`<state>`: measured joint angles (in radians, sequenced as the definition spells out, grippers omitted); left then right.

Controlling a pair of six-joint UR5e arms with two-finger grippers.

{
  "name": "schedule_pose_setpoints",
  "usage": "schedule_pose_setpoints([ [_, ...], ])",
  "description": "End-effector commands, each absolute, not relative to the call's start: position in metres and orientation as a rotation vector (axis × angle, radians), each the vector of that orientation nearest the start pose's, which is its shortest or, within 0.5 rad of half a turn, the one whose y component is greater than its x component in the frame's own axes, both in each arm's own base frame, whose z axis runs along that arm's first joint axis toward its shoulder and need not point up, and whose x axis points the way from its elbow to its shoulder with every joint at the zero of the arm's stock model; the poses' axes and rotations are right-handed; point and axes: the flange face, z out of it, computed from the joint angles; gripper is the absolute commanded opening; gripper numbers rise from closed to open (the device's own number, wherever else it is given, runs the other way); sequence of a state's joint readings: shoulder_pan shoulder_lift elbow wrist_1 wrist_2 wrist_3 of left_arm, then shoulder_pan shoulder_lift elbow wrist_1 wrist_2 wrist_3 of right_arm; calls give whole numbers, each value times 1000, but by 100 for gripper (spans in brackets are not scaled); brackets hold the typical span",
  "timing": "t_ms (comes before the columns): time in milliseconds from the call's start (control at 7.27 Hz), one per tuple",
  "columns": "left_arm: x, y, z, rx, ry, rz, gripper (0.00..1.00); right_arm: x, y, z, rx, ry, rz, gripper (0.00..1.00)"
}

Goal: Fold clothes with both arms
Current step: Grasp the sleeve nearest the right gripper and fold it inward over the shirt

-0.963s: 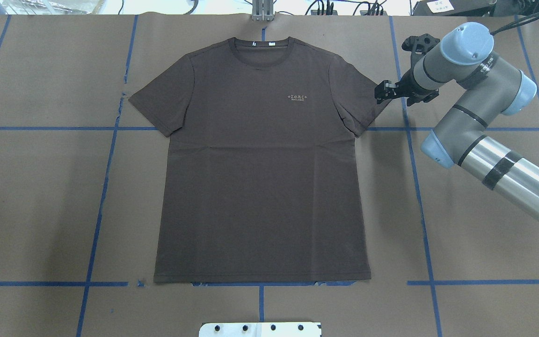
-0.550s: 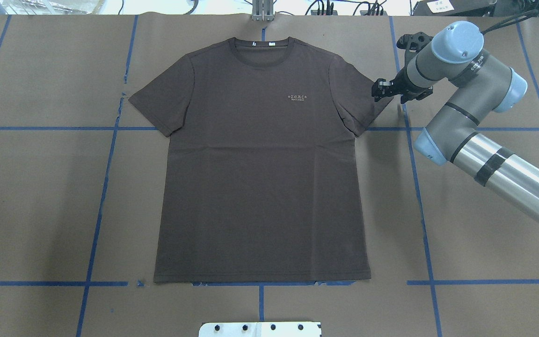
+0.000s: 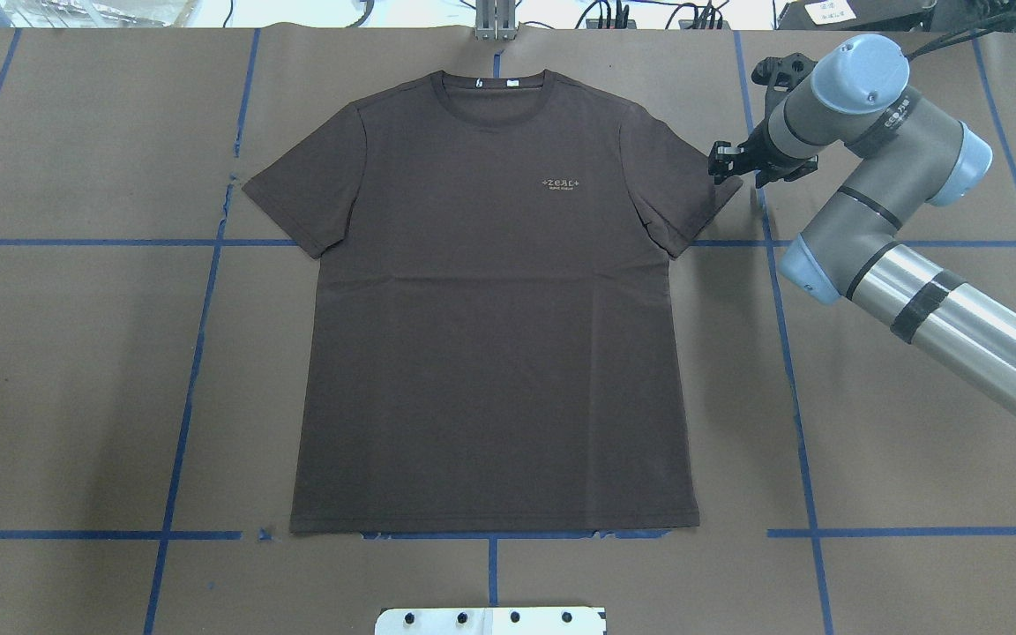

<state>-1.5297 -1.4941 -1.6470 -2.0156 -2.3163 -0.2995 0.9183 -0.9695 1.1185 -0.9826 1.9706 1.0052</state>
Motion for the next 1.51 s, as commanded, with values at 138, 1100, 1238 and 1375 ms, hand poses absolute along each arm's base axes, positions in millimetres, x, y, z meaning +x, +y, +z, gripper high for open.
schedule_pose_setpoints([
  [138, -47, -483, 610, 292, 793, -80, 100, -391, -668, 461, 199, -784, 194, 58],
  [1100, -46, -483, 607, 297, 795, -77, 100, -395, -672, 432, 215, -821, 206, 0],
  [1238, -46, -483, 605, 300, 796, -76, 100, -404, -678, 403, 216, -855, 239, 0],
  [1375, -46, -483, 605, 300, 796, -77, 100, -425, -680, 356, 195, -911, 313, 0],
])
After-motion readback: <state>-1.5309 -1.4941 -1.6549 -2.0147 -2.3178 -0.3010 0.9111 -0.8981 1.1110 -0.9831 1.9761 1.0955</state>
